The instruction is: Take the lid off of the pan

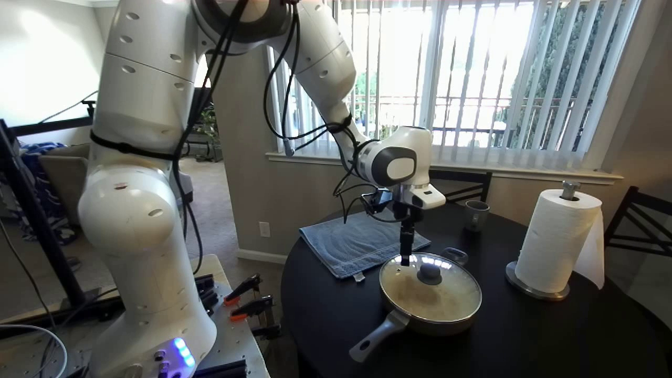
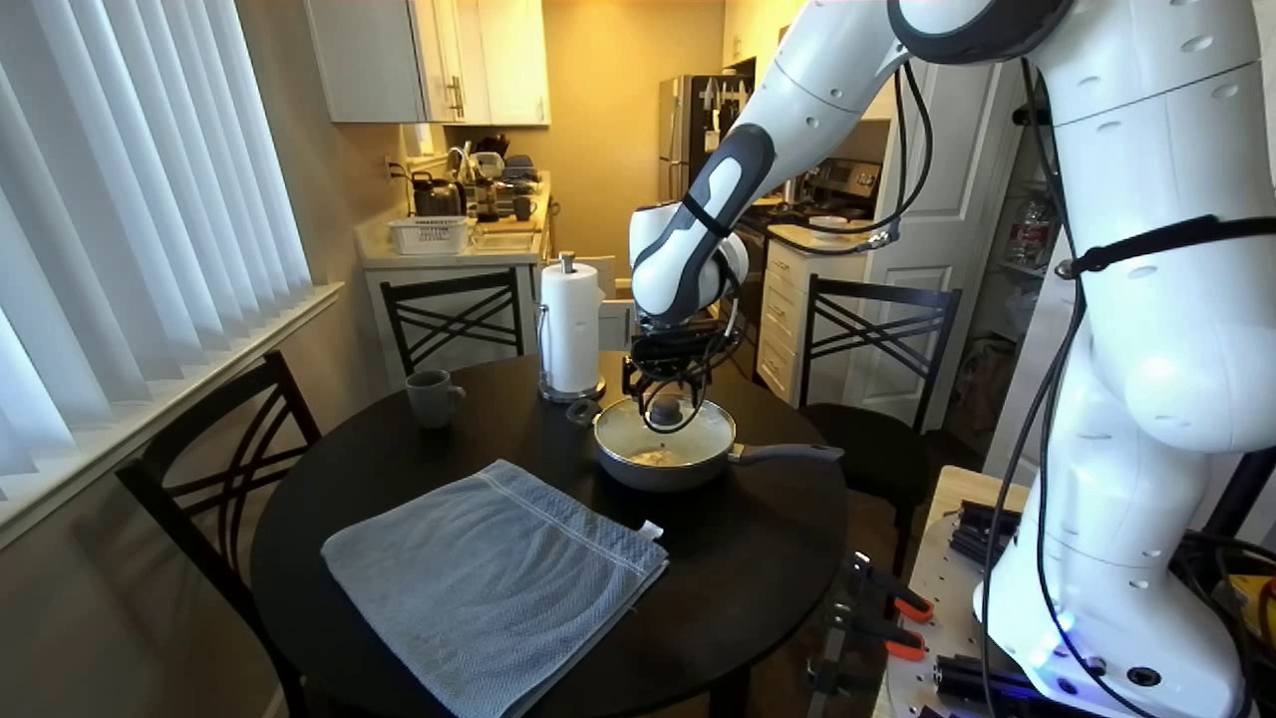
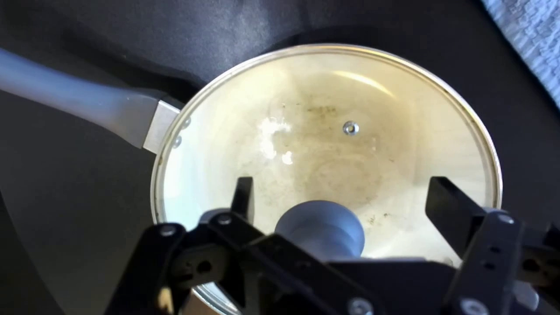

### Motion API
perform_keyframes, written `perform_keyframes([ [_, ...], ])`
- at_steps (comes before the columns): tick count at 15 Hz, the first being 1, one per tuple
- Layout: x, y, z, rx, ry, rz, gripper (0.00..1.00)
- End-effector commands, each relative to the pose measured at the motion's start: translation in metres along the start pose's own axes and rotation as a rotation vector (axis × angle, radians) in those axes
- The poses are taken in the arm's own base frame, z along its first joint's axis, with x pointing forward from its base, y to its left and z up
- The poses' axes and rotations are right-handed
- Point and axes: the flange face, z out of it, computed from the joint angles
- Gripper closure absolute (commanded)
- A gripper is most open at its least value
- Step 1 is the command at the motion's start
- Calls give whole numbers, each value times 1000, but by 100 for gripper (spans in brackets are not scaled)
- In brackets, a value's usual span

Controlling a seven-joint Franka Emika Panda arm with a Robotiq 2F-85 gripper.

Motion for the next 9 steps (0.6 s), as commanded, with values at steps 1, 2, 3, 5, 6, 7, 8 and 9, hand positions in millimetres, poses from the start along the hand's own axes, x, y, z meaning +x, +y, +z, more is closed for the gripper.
perform_keyframes([
  [1,8,4,23,-2,-11,84,0],
  [2,11,8,29,-5,-20,109,0],
  [3,17,15,38,0,-43,138,0],
  [5,28,28,45,22,-87,188,0],
  [6,33,32,48,37,-107,207,0],
  [7,37,37,45,62,-135,208,0],
  [8,41,41,45,79,-149,210,0],
  [9,44,43,42,107,-160,195,0],
])
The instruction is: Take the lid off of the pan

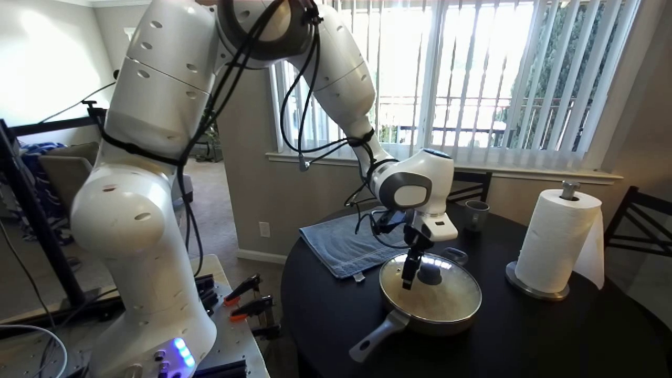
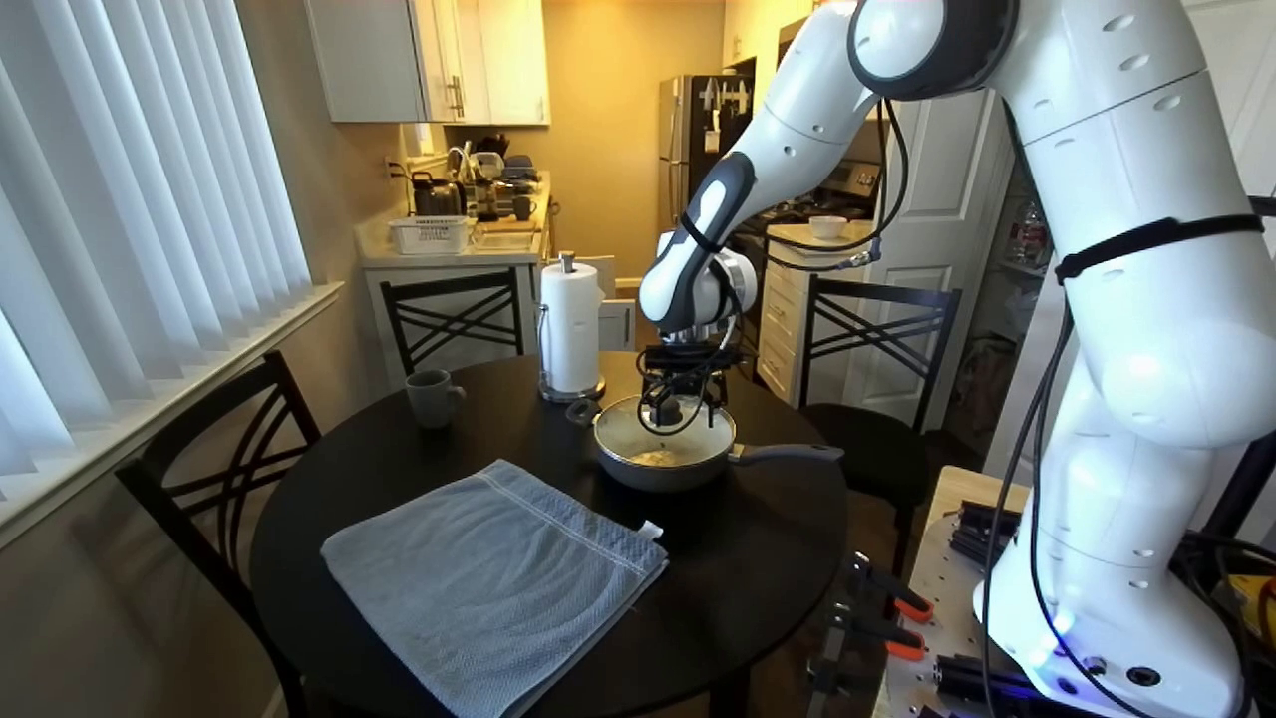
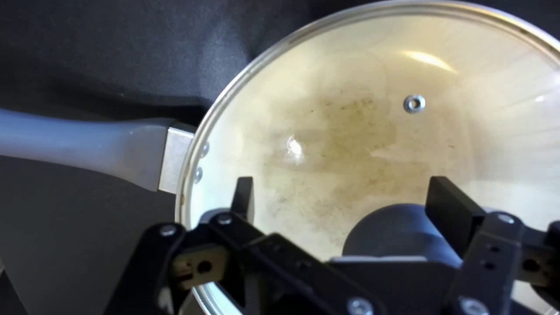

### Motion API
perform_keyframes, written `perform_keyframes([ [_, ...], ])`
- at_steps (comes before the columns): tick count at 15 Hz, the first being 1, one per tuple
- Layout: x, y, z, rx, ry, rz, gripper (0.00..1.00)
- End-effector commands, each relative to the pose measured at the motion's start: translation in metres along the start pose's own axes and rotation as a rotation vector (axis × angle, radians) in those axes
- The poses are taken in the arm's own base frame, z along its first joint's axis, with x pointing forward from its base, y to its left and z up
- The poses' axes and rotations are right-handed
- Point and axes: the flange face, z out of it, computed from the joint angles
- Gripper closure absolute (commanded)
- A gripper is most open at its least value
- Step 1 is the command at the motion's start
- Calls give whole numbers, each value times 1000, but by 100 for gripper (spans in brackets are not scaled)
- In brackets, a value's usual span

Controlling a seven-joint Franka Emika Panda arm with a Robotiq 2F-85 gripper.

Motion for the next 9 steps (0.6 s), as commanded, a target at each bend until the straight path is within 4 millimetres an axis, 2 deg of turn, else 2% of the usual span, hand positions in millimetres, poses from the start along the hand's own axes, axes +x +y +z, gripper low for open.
perform_keyframes([
  [1,12,5,-11,81,-63,-24,0],
  [9,14,-12,-18,97,-26,-80,0],
])
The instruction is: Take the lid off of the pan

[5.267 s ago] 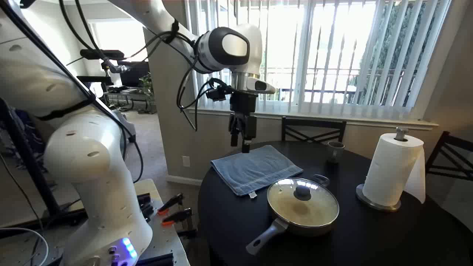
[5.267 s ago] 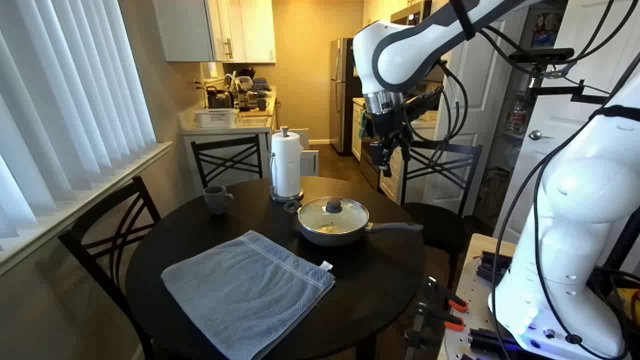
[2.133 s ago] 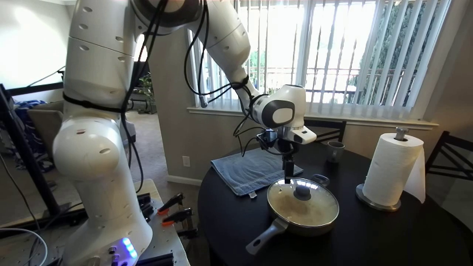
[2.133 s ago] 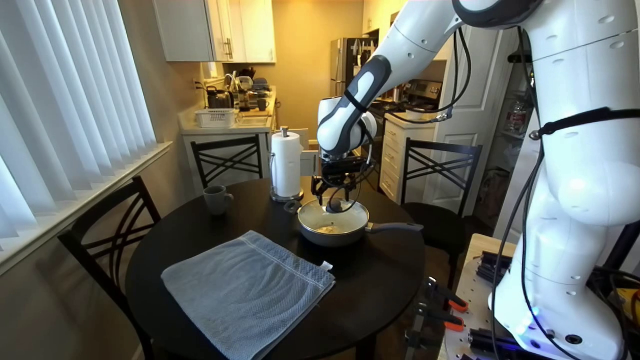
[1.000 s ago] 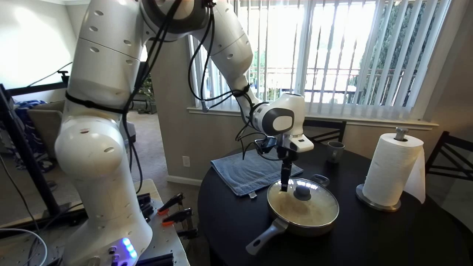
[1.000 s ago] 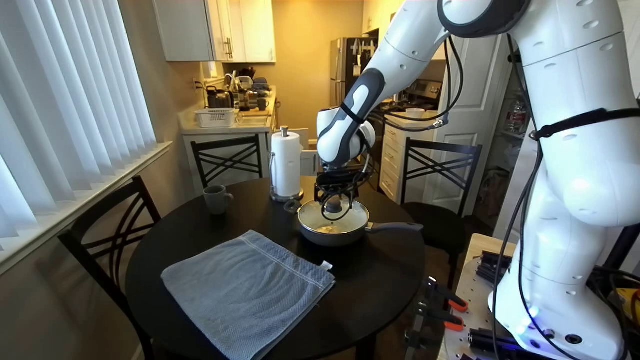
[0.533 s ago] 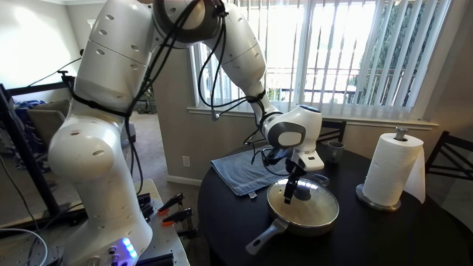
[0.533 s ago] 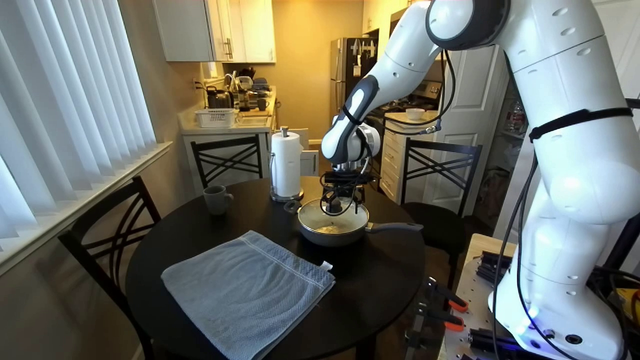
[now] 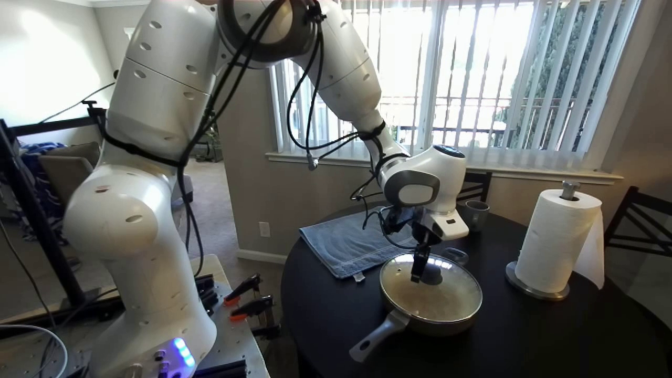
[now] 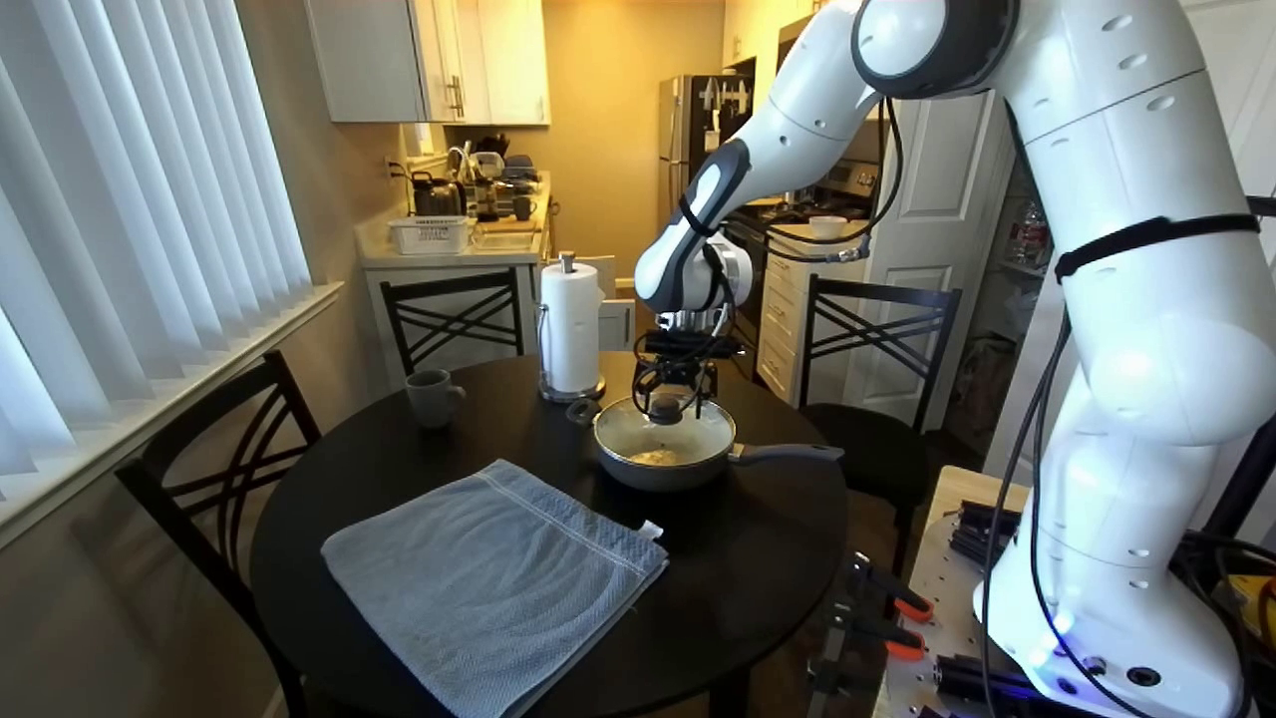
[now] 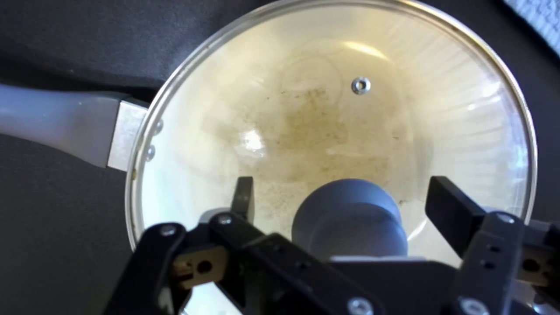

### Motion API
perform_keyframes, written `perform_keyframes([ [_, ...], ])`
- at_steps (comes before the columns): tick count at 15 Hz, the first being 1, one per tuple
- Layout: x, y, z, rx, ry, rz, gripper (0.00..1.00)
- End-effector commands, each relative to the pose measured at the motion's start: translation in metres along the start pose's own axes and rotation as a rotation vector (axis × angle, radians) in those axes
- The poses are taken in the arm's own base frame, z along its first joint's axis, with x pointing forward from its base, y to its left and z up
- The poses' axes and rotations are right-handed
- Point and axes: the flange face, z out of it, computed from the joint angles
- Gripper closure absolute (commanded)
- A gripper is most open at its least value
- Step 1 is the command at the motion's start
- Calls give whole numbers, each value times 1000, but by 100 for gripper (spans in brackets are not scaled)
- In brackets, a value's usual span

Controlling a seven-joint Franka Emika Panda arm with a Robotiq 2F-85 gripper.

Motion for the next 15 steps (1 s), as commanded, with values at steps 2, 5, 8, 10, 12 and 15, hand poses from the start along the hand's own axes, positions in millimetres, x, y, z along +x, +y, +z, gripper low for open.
perform_keyframes([
  [2,4,-6,-3,-27,31,0,0],
  [5,11,-1,-3,-56,50,17,0],
  [8,12,-1,2,-82,53,0,0],
  [10,9,-5,4,-92,54,-30,0],
  [12,7,-7,8,-109,58,-49,0],
  [15,7,-10,12,-131,66,-70,0],
])
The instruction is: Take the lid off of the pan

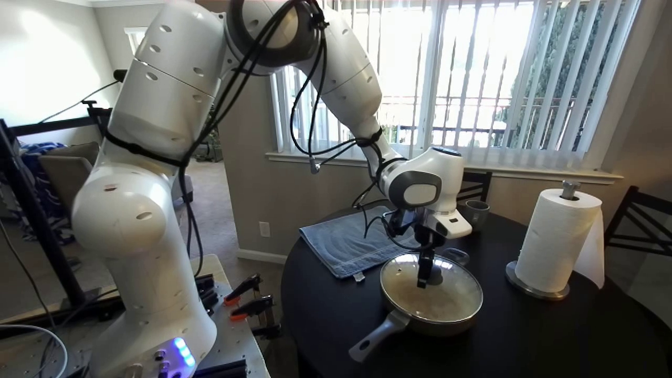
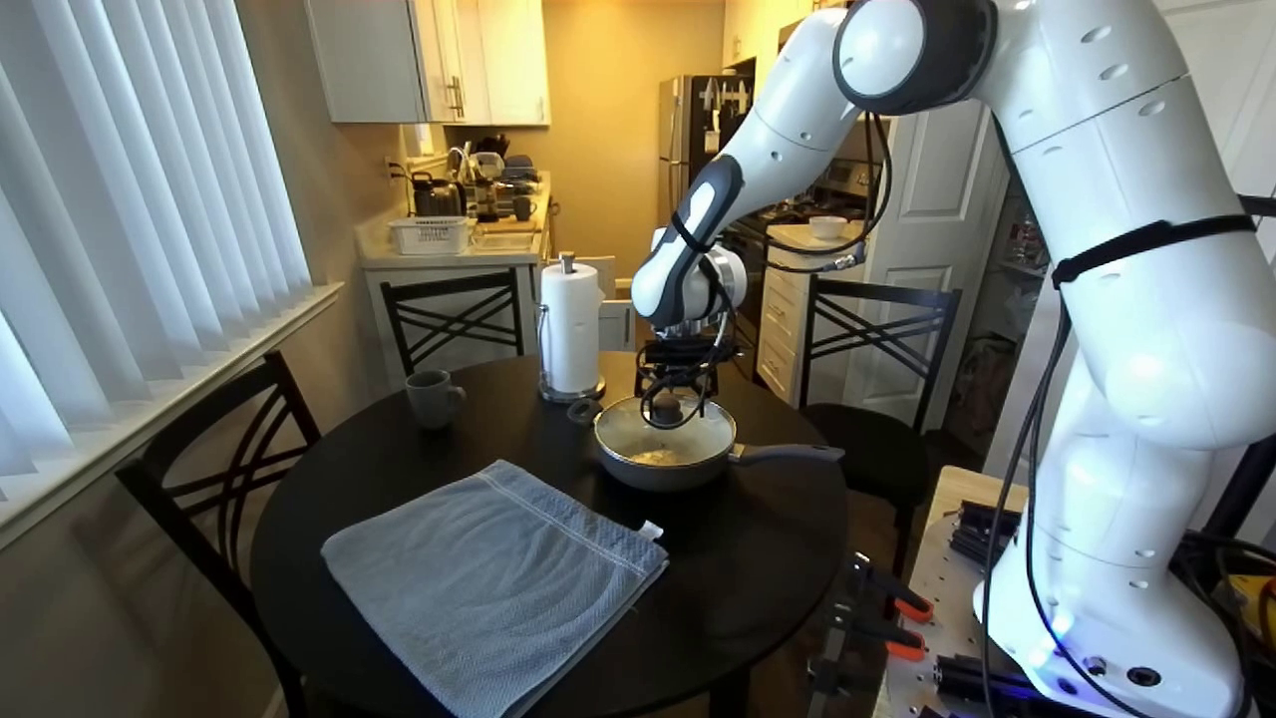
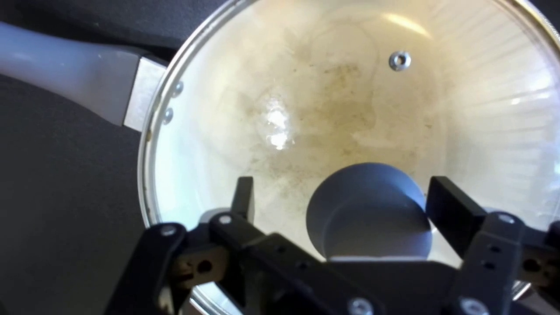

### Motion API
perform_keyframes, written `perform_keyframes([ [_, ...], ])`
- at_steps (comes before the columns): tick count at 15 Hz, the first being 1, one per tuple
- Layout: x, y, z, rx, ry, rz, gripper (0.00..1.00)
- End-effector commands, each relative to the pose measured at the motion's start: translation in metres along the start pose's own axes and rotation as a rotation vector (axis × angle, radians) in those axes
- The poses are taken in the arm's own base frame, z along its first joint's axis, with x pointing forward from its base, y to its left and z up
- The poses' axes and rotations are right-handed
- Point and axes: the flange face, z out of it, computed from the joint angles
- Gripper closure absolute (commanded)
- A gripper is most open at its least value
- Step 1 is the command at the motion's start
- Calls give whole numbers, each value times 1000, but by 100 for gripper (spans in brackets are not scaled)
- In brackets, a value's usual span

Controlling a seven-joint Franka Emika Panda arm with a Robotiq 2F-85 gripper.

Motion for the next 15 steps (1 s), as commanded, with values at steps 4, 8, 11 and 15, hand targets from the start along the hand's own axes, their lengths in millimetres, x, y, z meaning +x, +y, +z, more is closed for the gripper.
perform_keyframes([
  [4,9,-7,-1,-43,27,-14,0],
  [8,14,-13,-5,-44,36,-34,0],
  [11,11,-14,-2,-74,9,-53,0],
  [15,13,-13,-4,-91,-8,-54,0],
])
